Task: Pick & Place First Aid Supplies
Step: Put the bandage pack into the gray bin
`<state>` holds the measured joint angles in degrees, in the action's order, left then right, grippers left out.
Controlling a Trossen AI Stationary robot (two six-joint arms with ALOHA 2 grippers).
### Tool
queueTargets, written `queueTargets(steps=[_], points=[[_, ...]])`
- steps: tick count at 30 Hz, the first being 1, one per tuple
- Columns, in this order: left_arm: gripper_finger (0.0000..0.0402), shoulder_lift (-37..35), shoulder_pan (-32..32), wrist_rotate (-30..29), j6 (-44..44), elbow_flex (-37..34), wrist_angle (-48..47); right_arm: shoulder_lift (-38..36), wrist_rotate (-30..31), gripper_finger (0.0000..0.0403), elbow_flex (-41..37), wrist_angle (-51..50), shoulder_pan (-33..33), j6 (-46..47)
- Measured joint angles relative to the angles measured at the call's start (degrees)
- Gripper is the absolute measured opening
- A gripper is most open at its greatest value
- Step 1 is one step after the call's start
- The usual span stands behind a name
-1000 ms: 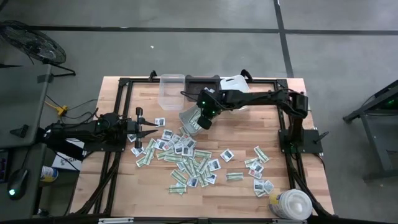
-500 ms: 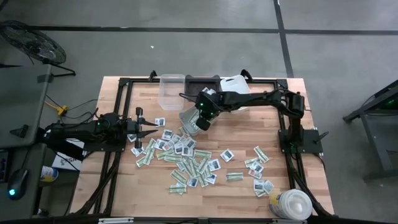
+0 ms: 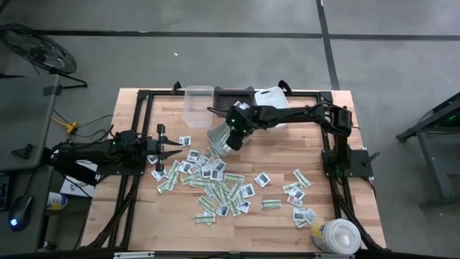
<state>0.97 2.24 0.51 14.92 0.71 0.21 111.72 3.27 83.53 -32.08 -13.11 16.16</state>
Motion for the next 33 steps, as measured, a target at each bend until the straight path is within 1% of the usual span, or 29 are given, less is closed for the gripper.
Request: queueTargets(steps=[4,8,15,19,22,25,29,33], points=[[0.0096,0.0,0.0,0.0,0.0,0.0,0.0,-1.8,1.0,0.0162,0.0,-3.1,0.4,0.9],[0.0096,0.0,0.0,0.0,0.0,0.0,0.0,-4.6,2.7,0.0178,0.0,-9.1,1.4,1.4],[0.0096,0.0,0.0,0.0,0.0,0.0,0.0,-9.3,2.8,0.0178,0.0,-23.3,3.6,3.4],[0.0096,0.0,0.0,0.0,0.0,0.0,0.0,-11.9,2.6,0.0171,-0.4,-28.8,4.8,5.0],[0.0096,0.0,0.0,0.0,0.0,0.0,0.0,-15.0,1.7,0.0166,-4.7,-27.0,5.9,6.9],[0.0096,0.0,0.0,0.0,0.0,0.0,0.0,-19.1,-0.5,0.0162,-11.4,-22.8,7.6,10.4],[0.0096,0.0,0.0,0.0,0.0,0.0,0.0,-24.4,-2.8,0.0157,-19.9,-18.7,10.2,18.2],[0.0096,0.0,0.0,0.0,0.0,0.0,0.0,-29.0,-2.7,0.0156,-26.8,-17.1,13.3,25.9]])
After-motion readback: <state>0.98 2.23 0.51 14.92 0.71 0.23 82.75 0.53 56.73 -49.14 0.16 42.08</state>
